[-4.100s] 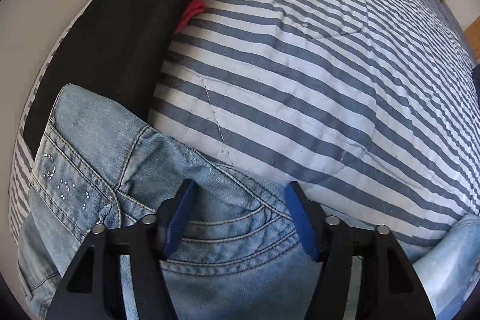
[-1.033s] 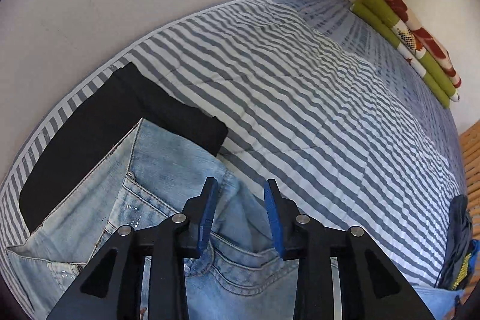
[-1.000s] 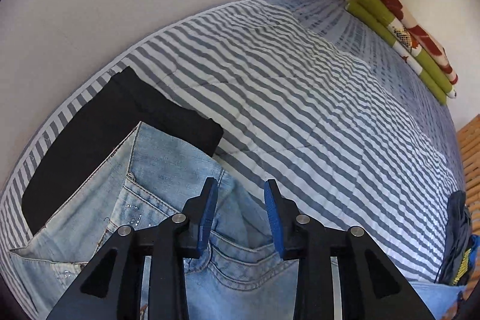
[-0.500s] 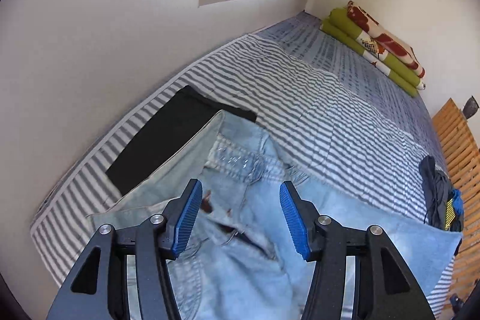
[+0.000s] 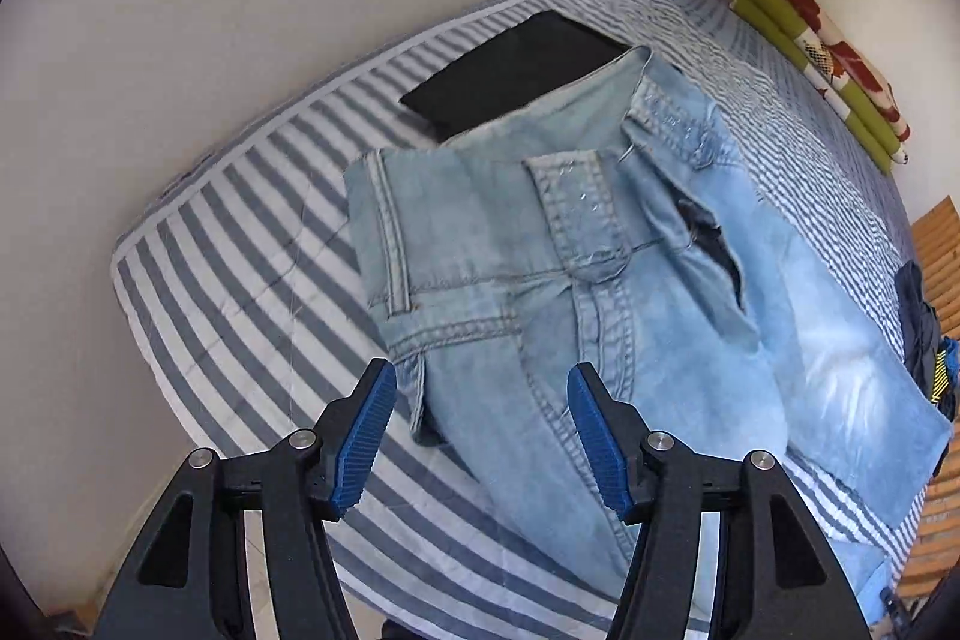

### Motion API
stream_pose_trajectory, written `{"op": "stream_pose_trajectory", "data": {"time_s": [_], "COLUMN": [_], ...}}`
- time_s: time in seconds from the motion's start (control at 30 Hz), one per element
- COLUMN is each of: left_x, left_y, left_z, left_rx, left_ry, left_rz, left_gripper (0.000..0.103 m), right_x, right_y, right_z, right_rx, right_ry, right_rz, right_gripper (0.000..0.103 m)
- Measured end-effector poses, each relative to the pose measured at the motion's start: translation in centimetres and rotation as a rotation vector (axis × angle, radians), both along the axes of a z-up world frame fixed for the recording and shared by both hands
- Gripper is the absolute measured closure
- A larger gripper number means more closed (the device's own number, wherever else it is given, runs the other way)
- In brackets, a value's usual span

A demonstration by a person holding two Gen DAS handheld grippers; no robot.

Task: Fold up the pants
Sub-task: 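Grasp a jeans leg with the right gripper and lay it flat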

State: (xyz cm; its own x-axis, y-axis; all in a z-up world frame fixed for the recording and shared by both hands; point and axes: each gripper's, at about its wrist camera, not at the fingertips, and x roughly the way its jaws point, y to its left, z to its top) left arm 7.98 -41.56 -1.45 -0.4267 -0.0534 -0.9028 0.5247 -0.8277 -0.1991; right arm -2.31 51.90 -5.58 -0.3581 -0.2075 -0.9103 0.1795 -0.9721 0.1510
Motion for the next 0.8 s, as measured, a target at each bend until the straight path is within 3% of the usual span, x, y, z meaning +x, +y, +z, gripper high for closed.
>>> {"op": "stream_pose_trajectory", "data": {"time_s": [0.1,0.17,0.27,0.37,0.6,0.63,0.7,0.77,0.8], "left_x": [0.7,0.5,0.3,-0.1,-1.1,-1.2,-1.3,-1.0,-1.0], "left_y": [0.3,1.2,3.8,8.3,23.5,25.3,28.6,31.1,32.1], "left_z": [-2.1,-2.4,-1.6,0.1,2.2,2.0,1.5,1.2,1.0], "left_rx": [0.046,0.019,0.013,0.051,-0.016,-0.020,-0.026,-0.033,-0.029], "left_ry": [-0.017,-0.018,0.011,0.065,0.076,0.068,0.053,0.048,0.047], "left_rz": [0.020,0.008,-0.078,-0.239,-0.678,-0.718,-0.789,-0.827,-0.840], "left_gripper": [0.040,0.040,0.041,0.041,0.040,0.040,0.040,0.040,0.040], "right_x": [0.7,0.9,1.6,2.7,5.8,6.2,6.8,7.5,8.0], "right_y": [-0.8,-0.8,-0.5,-0.2,2.8,3.0,2.6,1.6,1.0], "right_z": [-0.6,-0.4,0.9,3.2,6.0,5.7,5.3,5.3,5.4], "right_rx": [0.081,0.073,0.039,-0.001,-0.192,-0.170,-0.034,0.121,0.147], "right_ry": [0.013,0.010,0.035,0.088,0.079,0.064,0.079,0.136,0.159], "right_rz": [0.013,0.005,-0.026,-0.043,-0.157,-0.173,-0.173,-0.124,-0.087], "right_gripper": [0.058,0.077,0.080,0.081,0.081,0.081,0.067,0.067,0.067]}}
